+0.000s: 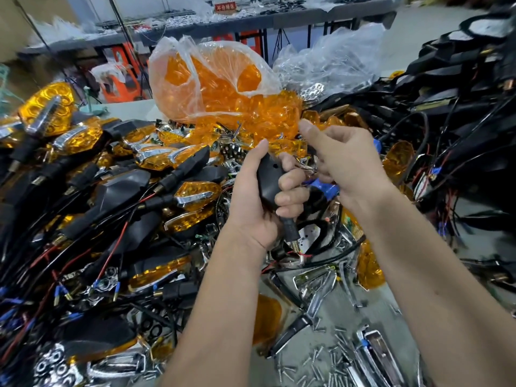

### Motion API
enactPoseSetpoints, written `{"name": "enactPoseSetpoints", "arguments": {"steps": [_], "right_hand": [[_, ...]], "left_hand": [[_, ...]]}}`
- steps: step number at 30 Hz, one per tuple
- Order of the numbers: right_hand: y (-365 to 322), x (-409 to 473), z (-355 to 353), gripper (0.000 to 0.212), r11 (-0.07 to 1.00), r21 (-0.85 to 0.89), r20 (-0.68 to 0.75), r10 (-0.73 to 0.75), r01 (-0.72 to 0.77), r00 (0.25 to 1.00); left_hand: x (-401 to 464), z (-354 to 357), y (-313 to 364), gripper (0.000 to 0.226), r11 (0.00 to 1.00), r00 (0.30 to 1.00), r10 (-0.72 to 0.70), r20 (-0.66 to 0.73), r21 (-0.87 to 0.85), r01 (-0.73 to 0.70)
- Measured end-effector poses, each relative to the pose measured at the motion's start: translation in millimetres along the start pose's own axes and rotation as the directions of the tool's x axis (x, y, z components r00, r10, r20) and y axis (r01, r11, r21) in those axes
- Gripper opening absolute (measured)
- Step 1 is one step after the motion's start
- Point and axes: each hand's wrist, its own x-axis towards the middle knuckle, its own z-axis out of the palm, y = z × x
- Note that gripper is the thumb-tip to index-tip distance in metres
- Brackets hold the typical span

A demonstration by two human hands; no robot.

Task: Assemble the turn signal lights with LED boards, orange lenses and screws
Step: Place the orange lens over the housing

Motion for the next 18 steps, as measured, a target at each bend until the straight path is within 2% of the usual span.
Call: {"name": "enactPoseSetpoints", "arguments": {"steps": [1,2,3,5,8,11,13,18], "right_hand": [[4.9,3.8,-3.8,0.049,0.971,-0.239,-0.155,-0.073,0.034,0.985],[11.6,6.6,-9.3,0.045,0.871,-0.492,-0.257,-0.159,0.012,0.953],[16.3,6.7,-13.0,0.044,0.74,-0.67,-0.301,-0.205,-0.054,0.931],[23.9,5.1,-13.6,0.059,0.553,-0.817,-0.306,-0.174,-0.164,0.936],[31.4,3.8,-5.2,0.089,0.43,-0.88,-0.285,-0.135,-0.203,0.949],[35.3,3.3,0.4,0.113,0.386,-0.894,-0.273,-0.07,-0.226,0.96],[35.7,4.8,-0.3,0.119,0.392,-0.885,-0.275,-0.004,-0.251,0.962],[36.9,14.7,-8.6,0.098,0.596,-0.741,-0.356,0.039,-0.307,0.934]], "left_hand": [[-0.2,0.2,-0.2,0.05,1.0,1.0,0.011,0.01,-0.021,-0.011],[-0.5,0.6,-1.1,0.05,0.999,1.0,0.017,0.014,-0.034,-0.017],[-0.3,1.0,-1.5,0.051,0.999,1.0,0.022,0.012,-0.037,-0.021],[0.4,1.5,-2.1,0.051,0.999,1.0,0.023,-0.012,-0.025,-0.023],[1.9,1.6,-2.4,0.049,0.999,0.995,0.033,-0.093,-0.008,-0.034],[2.3,-0.3,0.4,0.049,0.997,0.981,0.057,-0.184,-0.033,-0.064],[1.7,-2.0,3.3,0.049,0.996,0.97,0.073,-0.233,-0.037,-0.083],[-0.5,-7.9,8.7,0.048,0.996,0.944,0.056,-0.325,-0.05,-0.077]]}}
